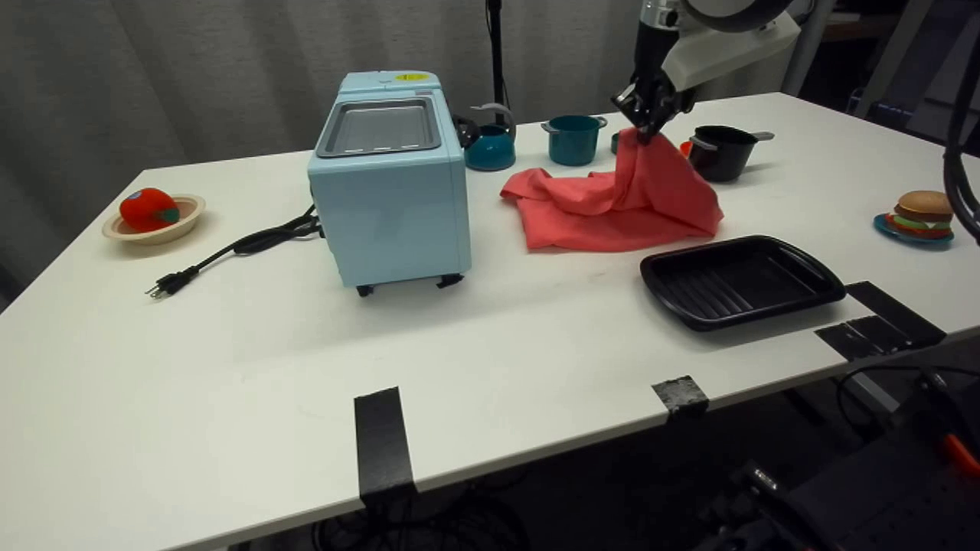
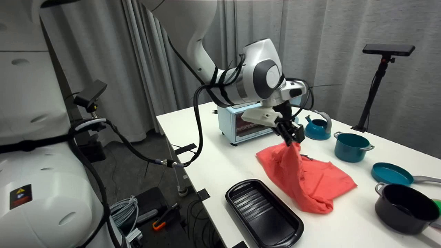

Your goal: Fold the shirt

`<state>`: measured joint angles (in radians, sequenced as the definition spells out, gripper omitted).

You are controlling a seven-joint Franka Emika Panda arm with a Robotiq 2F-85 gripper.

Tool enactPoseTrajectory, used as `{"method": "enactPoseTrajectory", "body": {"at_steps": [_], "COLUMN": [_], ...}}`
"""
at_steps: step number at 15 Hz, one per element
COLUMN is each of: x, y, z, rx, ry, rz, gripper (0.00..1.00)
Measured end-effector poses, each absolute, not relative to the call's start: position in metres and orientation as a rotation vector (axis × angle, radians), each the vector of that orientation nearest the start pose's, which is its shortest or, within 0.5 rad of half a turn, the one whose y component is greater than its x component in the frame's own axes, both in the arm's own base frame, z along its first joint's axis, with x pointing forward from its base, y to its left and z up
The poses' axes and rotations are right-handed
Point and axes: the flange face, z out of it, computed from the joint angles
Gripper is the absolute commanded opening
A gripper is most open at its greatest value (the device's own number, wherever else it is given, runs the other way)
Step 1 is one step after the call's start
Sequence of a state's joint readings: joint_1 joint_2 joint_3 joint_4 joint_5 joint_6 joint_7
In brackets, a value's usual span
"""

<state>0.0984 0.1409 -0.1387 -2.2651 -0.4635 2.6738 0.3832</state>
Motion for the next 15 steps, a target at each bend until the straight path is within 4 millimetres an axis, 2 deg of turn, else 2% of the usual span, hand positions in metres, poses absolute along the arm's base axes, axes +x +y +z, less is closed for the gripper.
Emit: {"method": "enactPoseTrajectory", "body": {"at_steps": [3, 5, 9, 10, 12, 15], "x": [0.575, 0.585, 0.604, 0.608, 0.617, 0.626], "y": [-0.048, -0.068, -0.091, -0.094, -0.099, -0.101], "z": [0.345, 0.355, 0.360, 0.359, 0.355, 0.347], "rx": [-3.374, -3.391, -3.419, -3.425, -3.434, -3.446], "ry": [0.179, 0.261, 0.383, 0.411, 0.472, 0.560], "rz": [-0.629, -0.694, -0.791, -0.810, -0.837, -0.857], "gripper": [0.01, 0.01, 0.01, 0.29, 0.37, 0.60]}}
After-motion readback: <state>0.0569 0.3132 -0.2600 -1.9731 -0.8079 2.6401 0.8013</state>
